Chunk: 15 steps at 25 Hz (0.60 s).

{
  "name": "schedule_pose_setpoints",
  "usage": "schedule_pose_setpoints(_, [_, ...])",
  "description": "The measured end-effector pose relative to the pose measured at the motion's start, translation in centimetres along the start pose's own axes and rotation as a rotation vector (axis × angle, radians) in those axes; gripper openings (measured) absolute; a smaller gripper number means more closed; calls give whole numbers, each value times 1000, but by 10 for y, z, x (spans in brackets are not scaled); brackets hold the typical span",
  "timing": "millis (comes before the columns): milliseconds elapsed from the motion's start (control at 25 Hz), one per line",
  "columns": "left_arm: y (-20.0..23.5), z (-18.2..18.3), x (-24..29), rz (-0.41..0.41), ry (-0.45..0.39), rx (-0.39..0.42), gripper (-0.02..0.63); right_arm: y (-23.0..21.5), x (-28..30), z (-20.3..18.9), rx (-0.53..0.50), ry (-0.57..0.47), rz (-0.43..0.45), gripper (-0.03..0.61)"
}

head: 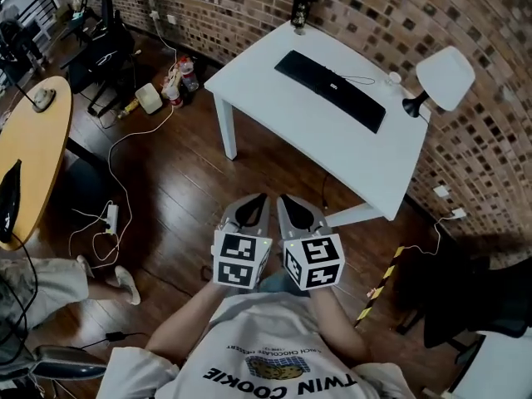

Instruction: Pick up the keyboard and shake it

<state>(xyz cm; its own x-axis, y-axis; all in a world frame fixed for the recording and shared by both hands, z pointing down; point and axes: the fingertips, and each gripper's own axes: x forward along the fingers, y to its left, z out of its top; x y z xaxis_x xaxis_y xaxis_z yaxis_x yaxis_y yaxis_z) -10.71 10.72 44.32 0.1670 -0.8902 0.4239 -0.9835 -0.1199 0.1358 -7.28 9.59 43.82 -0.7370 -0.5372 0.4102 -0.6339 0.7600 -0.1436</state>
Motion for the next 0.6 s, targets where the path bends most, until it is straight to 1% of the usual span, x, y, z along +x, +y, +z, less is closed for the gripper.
schedule_pose_setpoints(280, [17, 19, 46, -44, 7, 43, 8, -35, 35, 13, 30, -11, -44, 2])
schedule_pose_setpoints(400, [23, 27, 75, -63, 18, 44, 8, -58, 56, 22, 42, -18, -52, 2])
schedule_pose_setpoints(600, [39, 51, 130, -77, 29, 60, 8, -101, 93, 43, 56, -30, -63, 2])
